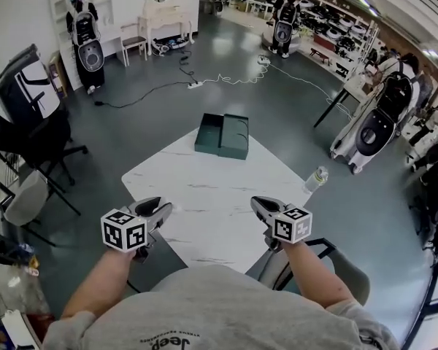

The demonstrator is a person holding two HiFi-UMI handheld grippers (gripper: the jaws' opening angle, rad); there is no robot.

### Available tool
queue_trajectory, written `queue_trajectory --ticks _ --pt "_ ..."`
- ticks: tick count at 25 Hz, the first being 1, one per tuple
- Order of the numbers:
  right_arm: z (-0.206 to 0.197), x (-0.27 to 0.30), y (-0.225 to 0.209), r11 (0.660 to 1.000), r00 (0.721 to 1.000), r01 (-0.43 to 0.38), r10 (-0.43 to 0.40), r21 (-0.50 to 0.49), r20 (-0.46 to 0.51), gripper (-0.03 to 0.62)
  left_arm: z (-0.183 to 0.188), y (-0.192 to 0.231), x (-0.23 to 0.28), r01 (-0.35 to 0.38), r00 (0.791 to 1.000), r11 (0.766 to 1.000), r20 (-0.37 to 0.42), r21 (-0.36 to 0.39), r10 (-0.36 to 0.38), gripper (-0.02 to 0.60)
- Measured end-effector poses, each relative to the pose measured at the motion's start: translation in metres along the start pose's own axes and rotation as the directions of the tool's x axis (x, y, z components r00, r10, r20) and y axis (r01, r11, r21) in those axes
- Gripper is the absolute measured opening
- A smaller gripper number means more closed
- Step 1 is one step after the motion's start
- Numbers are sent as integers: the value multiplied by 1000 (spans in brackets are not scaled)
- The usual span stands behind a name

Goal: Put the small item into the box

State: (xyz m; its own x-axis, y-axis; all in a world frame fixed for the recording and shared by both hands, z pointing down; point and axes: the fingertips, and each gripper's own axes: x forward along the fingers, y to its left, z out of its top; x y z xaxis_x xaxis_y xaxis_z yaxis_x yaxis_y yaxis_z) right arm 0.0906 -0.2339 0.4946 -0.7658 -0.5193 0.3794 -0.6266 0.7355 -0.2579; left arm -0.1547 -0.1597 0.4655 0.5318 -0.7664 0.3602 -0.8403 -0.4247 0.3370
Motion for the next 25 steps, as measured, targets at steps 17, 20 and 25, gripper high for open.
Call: queue_trajectory --ticks 17,20,25 --pt "6 54 -125 994 994 -108 108 -23 33 8 25 3 81 -202 971 974 -107 105 213 156" --pt "16 73 -134 997 997 -72 73 -38 29 8 38 29 97 -170 978 978 -99 123 183 156" --pt "30 107 -148 999 1000 2 -2 -46 1 8 51 79 147 -84 989 978 -106 190 106 157"
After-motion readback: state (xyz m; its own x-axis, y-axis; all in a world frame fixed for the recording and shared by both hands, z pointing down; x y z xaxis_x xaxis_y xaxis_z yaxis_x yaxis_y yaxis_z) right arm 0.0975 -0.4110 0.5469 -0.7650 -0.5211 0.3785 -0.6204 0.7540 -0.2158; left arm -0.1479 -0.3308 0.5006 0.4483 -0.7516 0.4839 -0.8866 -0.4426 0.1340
